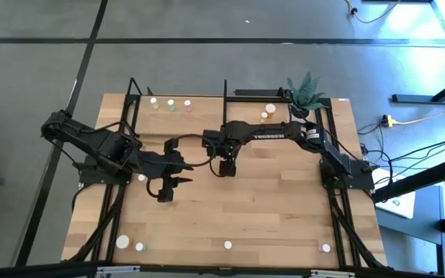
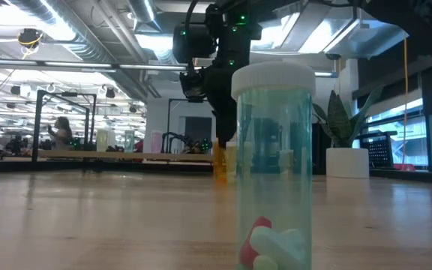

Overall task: Pick and place medicine bottles onto shelf by color
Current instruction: Put the middle orange pill bottle on the shelf

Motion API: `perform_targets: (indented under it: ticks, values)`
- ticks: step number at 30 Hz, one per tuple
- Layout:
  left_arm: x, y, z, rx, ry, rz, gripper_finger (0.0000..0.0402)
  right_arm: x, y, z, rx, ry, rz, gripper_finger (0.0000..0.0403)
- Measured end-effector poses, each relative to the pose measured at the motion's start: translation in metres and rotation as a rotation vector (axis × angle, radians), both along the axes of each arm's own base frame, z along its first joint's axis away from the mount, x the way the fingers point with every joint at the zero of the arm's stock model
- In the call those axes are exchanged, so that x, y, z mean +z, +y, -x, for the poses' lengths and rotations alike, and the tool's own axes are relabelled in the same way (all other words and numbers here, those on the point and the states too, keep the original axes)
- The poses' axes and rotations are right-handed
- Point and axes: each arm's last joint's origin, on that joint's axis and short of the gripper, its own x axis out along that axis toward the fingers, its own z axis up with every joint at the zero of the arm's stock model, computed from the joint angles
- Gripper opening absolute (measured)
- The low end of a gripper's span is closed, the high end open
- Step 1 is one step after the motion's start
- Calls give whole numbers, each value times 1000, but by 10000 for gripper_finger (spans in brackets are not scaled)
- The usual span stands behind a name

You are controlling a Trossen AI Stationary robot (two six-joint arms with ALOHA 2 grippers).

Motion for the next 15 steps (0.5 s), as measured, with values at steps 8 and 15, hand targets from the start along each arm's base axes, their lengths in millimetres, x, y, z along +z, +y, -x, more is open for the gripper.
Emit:
perform_targets:
  ticks: [8,15]
  values:
    - [0,0,0,0,1,0,148,0,0,-2,-1,-16,1,258]
    - [0,0,0,0,1,0,148,6,0,-3,-2,-25,3,259]
